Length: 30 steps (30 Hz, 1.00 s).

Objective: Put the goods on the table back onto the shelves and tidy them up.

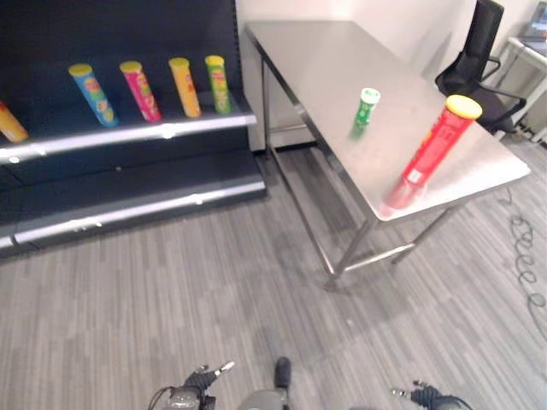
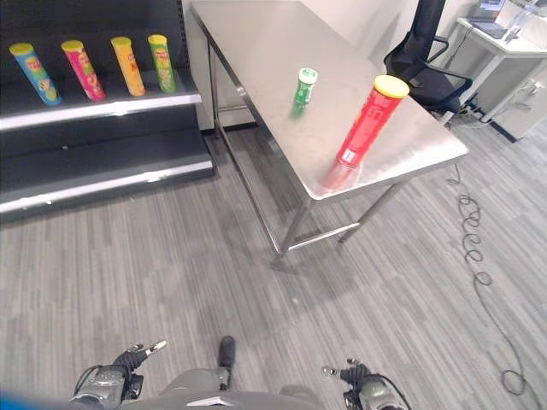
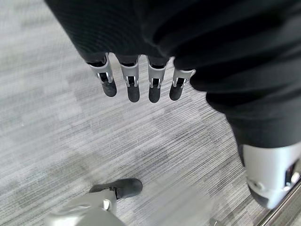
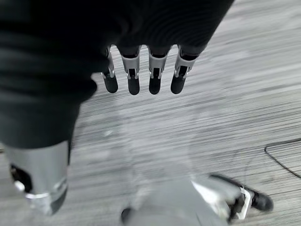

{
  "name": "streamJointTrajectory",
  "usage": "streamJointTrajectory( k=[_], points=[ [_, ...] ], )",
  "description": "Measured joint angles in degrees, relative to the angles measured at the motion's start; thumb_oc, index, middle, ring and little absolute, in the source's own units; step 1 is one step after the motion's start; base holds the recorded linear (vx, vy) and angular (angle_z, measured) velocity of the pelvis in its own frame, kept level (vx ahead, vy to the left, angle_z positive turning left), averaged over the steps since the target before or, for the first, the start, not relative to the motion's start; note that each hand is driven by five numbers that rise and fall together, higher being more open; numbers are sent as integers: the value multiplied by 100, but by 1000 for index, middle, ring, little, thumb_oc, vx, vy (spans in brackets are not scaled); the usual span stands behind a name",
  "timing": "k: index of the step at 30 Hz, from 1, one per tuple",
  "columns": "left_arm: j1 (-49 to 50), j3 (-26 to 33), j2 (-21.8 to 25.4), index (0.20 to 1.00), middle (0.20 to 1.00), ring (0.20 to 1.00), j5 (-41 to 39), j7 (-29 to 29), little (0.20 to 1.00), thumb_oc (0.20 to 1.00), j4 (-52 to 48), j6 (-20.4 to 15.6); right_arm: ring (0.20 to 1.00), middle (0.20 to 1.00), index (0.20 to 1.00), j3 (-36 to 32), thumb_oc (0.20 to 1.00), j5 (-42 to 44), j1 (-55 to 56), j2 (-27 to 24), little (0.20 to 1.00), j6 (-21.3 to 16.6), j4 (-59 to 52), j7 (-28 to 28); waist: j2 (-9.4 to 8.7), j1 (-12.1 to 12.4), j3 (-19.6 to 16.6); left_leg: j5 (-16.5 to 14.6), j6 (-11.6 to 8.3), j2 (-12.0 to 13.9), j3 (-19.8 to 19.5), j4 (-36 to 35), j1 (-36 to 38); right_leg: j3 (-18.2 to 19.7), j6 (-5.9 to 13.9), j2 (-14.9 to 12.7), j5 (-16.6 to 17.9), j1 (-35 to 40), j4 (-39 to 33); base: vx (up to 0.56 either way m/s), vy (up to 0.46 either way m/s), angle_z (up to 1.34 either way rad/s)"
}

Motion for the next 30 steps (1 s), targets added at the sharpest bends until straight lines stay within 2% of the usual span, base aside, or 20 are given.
streamJointTrajectory(
  k=[1, 2, 3, 4, 5, 6, 7, 9, 11, 13, 15, 18, 21, 28, 30],
  points=[
    [42, -104, -4, 1000, 1000, 1000, 8, -4, 1000, 1000, 8, 25, 1000, 1000, 1000, -9, 1000, 0, 6, 2, 1000, -28, -7, -3, 96, -19, 35, -25, 18, -1, -5, -33, 118, -310, -120, -173, -72, -235, 204, 146, 15, -3],
    [75, -138, -12, 1000, 1000, 1000, 36, -3, 1000, 1000, 1, 32, 1000, 1000, 1000, 2, 1000, -1, 31, -1, 1000, -20, -3, -1, 199, -31, 38, -54, 5, 23, -39, -54, 176, -493, -112, -193, -174, -409, -113, 136, -16, 12],
    [88, -138, -13, 1000, 1000, 1000, 41, 0, 1000, 1000, -9, 31, 1000, 1000, 1000, 2, 1000, -1, 39, -1, 1000, -14, 2, -1, 259, -67, 34, -75, -29, 36, -83, -57, 197, -654, -118, -180, -210, -444, -686, 199, -47, 25],
    [106, -144, 16, 1000, 1000, 1000, 47, 8, 1000, 1000, 1, 25, 1000, 1000, 1000, 10, 1000, 2, 44, 0, 1000, 13, 4, -2, 216, -154, 55, -111, -147, -37, -137, -73, 297, -775, -145, -149, -135, -594, -1905, 320, -69, 25],
    [105, -133, 12, 1000, 1000, 1000, 65, 12, 1000, 1000, 16, 27, 1000, 1000, 1000, 15, 1000, -1, 44, -2, 1000, 32, 8, -5, 137, -185, 38, -233, -201, -48, -132, -87, 307, -687, -165, 27, 313, -607, -3477, 305, -68, 20],
    [95, -121, 8, 1000, 1000, 1000, 79, 4, 1000, 1000, 17, 26, 1000, 1000, 1000, 9, 1000, -1, 40, 0, 1000, 38, 5, -4, 74, -204, 66, -263, -213, -67, -135, -88, 350, -676, -126, 118, 654, -604, -4173, 216, -36, 9],
    [124, -110, -3, 1000, 1000, 1000, 85, 2, 1000, 1000, 16, 25, 1000, 1000, 1000, 5, 1000, -1, 82, 6, 1000, 49, 7, -4, -9, -243, 54, -305, -235, -97, -149, -89, 408, -664, -123, 156, 913, -592, -4530, 91, -11, 15],
    [254, -24, -76, 1000, 1000, 1000, 86, 2, 1000, 1000, -6, 22, 1000, 1000, 1000, 1, 1000, -1, 210, 6, 1000, 74, 28, -5, -77, -293, 34, -443, -216, -117, -229, -88, 604, -665, -225, 184, 1117, -439, -4460, 137, -44, 19],
    [402, -20, -118, 1000, 1000, 1000, 89, -4, 1000, 1000, -110, 21, 1000, 1000, 1000, -3, 1000, -2, 359, 6, 1000, 121, 49, -3, -153, -273, -42, -576, -340, -74, -255, -88, 780, -714, -323, 219, 1196, -204, -4428, 128, -82, 5],
    [457, -29, -124, 1000, 1000, 1000, 90, -12, 1000, 1000, -133, 21, 1000, 1000, 1000, -3, 1000, -2, 402, 4, 1000, 136, 58, -6, -228, -287, -164, -619, -422, -20, -325, -55, 840, -756, -362, 297, 1509, 1, -4793, 66, -66, 12],
    [425, -44, -143, 1000, 1000, 1000, 90, -12, 1000, 1000, -163, 21, 1000, 1000, 1000, -1, 1000, -2, 422, -31, 1000, 139, 65, -12, -283, -293, -206, -659, -487, 15, -395, -53, 846, -829, -608, 340, 1865, 92, -4946, 73, -61, 25],
    [351, -73, -164, 1000, 1000, 1000, 120, -13, 1000, 1000, -269, 16, 1000, 1000, 1000, -4, 1000, 1, 202, -132, 1000, 131, 12, -17, -86, -291, -158, -738, -698, 165, -347, 17, 849, -841, -751, 477, 1771, 175, -4950, 99, -87, 7],
    [345, -54, -157, 1000, 1000, 1000, 256, -11, 1000, 1000, -264, 16, 1000, 1000, 1000, -88, 1000, 2, 191, -192, 1000, 88, -56, -18, 61, -297, -188, -872, -906, 311, -249, -9, 986, -861, -804, 612, 1631, 329, -4978, 127, -114, 3],
    [419, -63, -164, 1000, 1000, 1000, 258, -20, 1000, 1000, -208, 52, 1000, 1000, 1000, -180, 1000, 5, 304, -252, 1000, 99, -42, -16, 84, -293, -180, -1058, -1151, 633, -260, 193, 1020, -907, -1021, 927, 1419, 492, -4951, 84, -140, 4],
    [341, -51, -162, 1000, 1000, 1000, 256, -43, 1000, 1000, -200, 74, 1000, 1000, 1000, -180, 1000, 15, 240, -249, 1000, 98, -43, -15, 57, -295, -65, -1192, -1355, 643, -239, 1016, 598, -909, -1139, 964, 1333, 494, -4979, -43, -131, 17]
  ],
)
